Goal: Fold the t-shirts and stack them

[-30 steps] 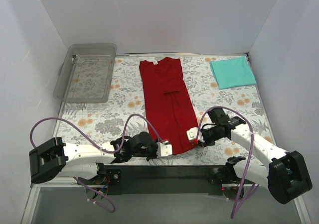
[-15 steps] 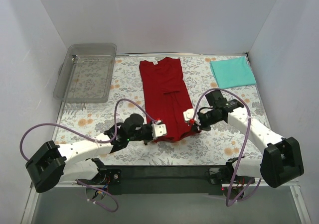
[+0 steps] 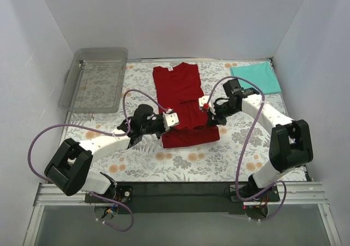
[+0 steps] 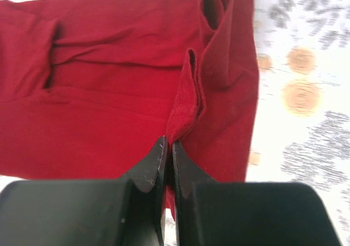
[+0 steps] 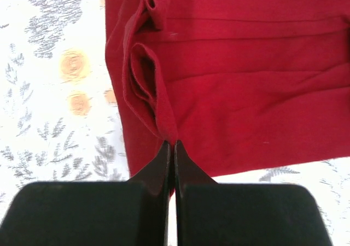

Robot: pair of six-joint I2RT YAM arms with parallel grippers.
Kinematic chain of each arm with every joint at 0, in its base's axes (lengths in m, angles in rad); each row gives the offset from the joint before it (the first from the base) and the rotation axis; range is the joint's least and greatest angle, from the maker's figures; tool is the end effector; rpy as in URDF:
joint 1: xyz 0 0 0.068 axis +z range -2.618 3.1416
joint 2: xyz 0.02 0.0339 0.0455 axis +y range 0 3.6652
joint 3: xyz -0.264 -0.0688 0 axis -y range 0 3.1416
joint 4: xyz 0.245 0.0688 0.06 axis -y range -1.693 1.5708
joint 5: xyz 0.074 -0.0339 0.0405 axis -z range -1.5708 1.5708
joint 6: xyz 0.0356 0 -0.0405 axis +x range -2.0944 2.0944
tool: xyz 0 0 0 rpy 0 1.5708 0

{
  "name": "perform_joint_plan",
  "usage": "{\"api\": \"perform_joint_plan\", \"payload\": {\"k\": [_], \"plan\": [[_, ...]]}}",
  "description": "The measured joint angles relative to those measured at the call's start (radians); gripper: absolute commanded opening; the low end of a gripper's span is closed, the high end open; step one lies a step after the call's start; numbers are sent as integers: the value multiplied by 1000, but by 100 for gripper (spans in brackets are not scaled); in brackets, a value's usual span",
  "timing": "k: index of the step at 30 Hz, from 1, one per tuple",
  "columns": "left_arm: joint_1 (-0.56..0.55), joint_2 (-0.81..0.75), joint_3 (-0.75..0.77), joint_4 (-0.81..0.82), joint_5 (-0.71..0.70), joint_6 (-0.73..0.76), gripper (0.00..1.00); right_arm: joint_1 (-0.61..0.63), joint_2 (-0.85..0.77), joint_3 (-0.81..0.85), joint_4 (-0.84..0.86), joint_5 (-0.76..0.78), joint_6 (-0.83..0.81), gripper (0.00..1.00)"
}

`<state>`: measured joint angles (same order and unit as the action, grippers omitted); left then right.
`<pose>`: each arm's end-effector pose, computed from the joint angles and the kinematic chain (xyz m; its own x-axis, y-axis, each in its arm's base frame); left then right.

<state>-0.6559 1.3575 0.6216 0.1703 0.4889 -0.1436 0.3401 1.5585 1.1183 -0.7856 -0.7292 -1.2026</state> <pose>0.2077 -0.1810 0.1950 -0.5424 0.2580 -0.7996 0.7831 0.4999 -0.3699 0.2730 0.1218 0.2327 0.1109 -0.6987 -0.7067 -0.9937 -0.0669 -0.0898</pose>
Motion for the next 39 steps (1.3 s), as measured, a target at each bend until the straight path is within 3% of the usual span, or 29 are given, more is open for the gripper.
{"api": "perform_joint_plan", "payload": {"k": [12,22,39], "plan": [[177,244,254,3,116,72,0,-18,281,331,-1,-6,74,1],[257,403,357,25,148,76,0,-48,480,592,-1,-4,145,1],[291,526,454,78,153,43,0,-56,634,760,-1,3,214,1]]}}
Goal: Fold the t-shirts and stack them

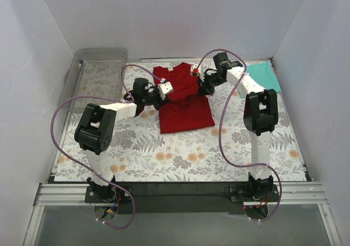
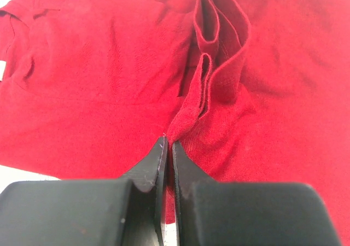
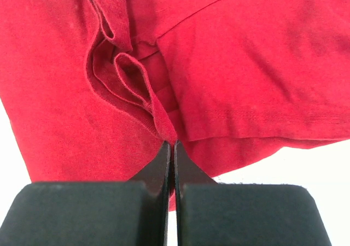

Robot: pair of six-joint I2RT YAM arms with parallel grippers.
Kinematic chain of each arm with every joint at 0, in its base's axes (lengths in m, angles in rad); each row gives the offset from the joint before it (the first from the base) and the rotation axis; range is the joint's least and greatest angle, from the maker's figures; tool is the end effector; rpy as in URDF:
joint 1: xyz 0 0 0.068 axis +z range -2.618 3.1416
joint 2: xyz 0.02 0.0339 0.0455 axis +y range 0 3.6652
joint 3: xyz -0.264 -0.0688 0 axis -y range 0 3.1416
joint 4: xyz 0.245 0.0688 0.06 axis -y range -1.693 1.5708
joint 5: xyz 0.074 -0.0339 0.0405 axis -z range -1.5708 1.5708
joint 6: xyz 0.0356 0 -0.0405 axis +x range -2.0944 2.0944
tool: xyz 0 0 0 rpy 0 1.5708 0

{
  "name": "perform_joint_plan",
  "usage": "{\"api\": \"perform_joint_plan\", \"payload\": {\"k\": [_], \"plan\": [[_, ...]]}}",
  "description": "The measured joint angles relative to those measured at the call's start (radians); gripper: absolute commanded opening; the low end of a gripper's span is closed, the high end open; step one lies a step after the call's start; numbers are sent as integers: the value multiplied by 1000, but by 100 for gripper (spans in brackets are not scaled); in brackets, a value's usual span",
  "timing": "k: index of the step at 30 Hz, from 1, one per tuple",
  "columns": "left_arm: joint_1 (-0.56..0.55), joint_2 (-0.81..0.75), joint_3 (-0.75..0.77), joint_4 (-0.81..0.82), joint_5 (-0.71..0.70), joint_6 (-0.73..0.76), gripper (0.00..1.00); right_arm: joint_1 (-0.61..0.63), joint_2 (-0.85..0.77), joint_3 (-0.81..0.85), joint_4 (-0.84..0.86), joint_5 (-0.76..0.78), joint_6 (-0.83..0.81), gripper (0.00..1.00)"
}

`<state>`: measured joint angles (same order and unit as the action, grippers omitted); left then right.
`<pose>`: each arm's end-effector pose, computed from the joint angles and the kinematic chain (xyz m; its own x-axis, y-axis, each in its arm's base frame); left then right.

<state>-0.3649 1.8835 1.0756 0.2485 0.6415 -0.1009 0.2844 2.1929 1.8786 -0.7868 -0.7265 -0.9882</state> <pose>0.3668 -0.1629 0.1747 -0.5697 0.1313 -0.8113 0.7059 0.5836 -0.4013 0.4454 0.1548 0.2196 -0.0548 -0.6663 -0.7436 -0.9889 0.1394 -0.0521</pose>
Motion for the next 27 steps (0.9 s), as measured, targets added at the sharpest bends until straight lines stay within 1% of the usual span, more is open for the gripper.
{"api": "perform_joint_plan", "payload": {"k": [5,17,27], "plan": [[10,12,10,-1,-2,-4,0,0,24,37,2,12,27,1],[23,79,47,5,-10,-11,0,0,43,46,24,51,80,1],[28,90,97,-1,-13,-12,0,-1,78,87,58,66,121,1]]}}
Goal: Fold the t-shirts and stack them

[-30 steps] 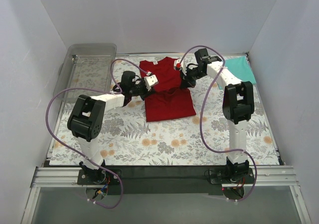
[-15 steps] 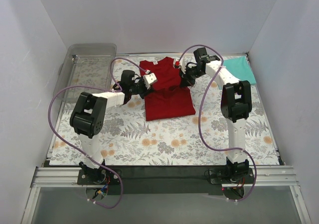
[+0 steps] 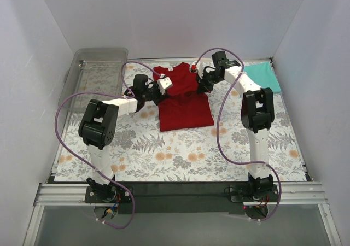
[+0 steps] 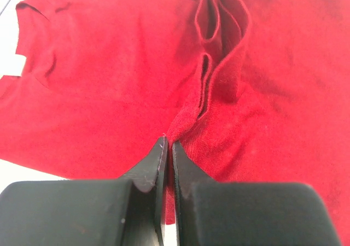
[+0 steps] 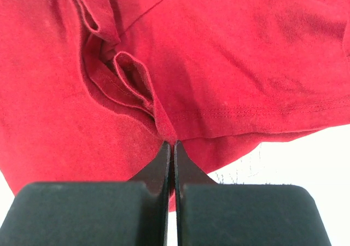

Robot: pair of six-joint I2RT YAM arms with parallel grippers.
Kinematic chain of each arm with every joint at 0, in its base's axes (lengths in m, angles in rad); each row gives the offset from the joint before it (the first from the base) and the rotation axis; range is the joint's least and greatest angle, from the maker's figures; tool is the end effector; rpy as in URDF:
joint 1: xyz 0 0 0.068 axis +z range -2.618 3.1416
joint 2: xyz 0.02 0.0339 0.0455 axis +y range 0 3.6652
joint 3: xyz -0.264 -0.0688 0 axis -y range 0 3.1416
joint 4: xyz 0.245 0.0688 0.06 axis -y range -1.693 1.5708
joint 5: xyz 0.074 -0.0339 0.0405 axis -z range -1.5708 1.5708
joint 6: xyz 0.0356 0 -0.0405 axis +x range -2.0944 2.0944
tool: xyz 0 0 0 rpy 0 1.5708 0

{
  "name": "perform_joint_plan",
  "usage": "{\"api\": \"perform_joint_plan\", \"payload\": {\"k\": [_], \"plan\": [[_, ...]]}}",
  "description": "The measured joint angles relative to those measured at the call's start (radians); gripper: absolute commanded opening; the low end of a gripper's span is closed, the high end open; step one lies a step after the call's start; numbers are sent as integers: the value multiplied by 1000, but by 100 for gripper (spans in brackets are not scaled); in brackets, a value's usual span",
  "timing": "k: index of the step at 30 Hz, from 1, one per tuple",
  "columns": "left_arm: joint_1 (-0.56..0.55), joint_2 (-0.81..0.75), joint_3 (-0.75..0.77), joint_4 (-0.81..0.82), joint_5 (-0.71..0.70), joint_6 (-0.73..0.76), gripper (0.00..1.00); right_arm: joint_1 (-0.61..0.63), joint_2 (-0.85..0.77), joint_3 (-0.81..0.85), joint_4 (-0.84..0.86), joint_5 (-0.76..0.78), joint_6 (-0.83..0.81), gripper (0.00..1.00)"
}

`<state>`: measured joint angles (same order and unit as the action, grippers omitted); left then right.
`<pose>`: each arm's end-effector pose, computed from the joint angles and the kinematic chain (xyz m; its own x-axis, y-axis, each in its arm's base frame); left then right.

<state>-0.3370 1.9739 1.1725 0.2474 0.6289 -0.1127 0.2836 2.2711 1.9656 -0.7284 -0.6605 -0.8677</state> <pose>0.3937 -0.1601 0.1680 -0.5765 0.1056 -0.8102 0.6790 0.6135 -0.4032 0.4682 0.1592 0.2112 -0.1350 -0.6668 -0.7329 -0.9670 0.2500 -0.0493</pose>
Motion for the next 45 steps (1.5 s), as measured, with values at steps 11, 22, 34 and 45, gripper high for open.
{"api": "perform_joint_plan", "payload": {"k": [11,22,34,45], "plan": [[2,64,37,8,-13,-7,0,-2,41,41,6,18,32,1],[2,99,81,63,-92,-119,54,-8,29,6,180,123,230,53],[2,-299,-42,16,-170,-292,63,-50,-229,-259,319,103,358,52],[-5,-509,-339,-179,-142,-635,64,-79,-406,-580,287,-57,255,47]]}}
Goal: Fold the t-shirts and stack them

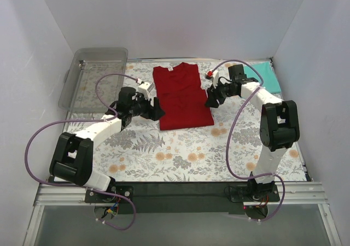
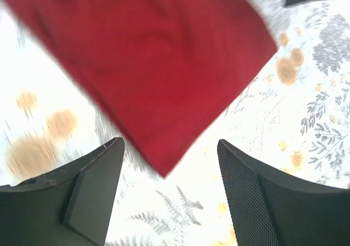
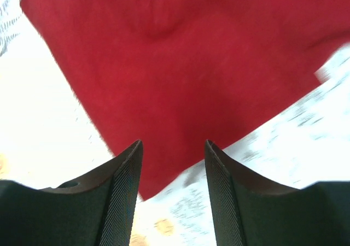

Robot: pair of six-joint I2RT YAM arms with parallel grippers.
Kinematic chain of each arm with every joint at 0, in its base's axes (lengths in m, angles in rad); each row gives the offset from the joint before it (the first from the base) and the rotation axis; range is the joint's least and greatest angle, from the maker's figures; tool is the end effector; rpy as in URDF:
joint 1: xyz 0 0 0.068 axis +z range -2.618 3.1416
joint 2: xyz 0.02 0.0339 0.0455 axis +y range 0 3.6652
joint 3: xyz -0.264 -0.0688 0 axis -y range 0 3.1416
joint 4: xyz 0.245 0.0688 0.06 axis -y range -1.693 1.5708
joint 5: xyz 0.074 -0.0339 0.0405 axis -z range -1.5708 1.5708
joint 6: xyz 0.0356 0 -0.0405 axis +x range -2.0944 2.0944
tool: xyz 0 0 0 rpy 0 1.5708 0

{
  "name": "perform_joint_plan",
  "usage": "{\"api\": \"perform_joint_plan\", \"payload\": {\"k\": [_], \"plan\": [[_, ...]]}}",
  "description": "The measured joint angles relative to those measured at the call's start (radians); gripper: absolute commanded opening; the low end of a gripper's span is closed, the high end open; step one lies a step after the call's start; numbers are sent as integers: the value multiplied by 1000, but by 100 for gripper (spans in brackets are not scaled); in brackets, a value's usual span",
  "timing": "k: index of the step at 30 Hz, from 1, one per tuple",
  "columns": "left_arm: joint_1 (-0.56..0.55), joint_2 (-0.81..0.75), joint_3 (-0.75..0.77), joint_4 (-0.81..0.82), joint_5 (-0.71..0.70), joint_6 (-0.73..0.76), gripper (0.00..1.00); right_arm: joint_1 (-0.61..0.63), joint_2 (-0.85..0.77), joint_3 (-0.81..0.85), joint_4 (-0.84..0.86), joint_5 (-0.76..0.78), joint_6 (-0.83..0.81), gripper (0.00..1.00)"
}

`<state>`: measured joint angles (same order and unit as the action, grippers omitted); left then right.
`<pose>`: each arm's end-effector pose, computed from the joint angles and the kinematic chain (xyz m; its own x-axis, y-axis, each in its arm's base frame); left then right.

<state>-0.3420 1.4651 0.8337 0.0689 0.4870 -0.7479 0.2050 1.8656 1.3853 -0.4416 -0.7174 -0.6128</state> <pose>0.2907 -0.1212 0.2236 -0.8235 -0.3448 -0.4504 0.1490 0.6347 -0.7583 0.3894 0.1049 0.2258 -0.3262 -0.5105 -0.7956 -0.8923 0.4441 0.0809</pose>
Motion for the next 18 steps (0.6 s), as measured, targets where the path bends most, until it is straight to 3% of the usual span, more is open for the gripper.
{"api": "perform_joint_plan", "payload": {"k": [8,18], "plan": [[-34,-8,-150,-32,-157,-288,62,-16,-7,-176,44,56,179,50],[-41,124,-133,60,-177,-422,59,-35,-8,-193,114,85,362,51]]}}
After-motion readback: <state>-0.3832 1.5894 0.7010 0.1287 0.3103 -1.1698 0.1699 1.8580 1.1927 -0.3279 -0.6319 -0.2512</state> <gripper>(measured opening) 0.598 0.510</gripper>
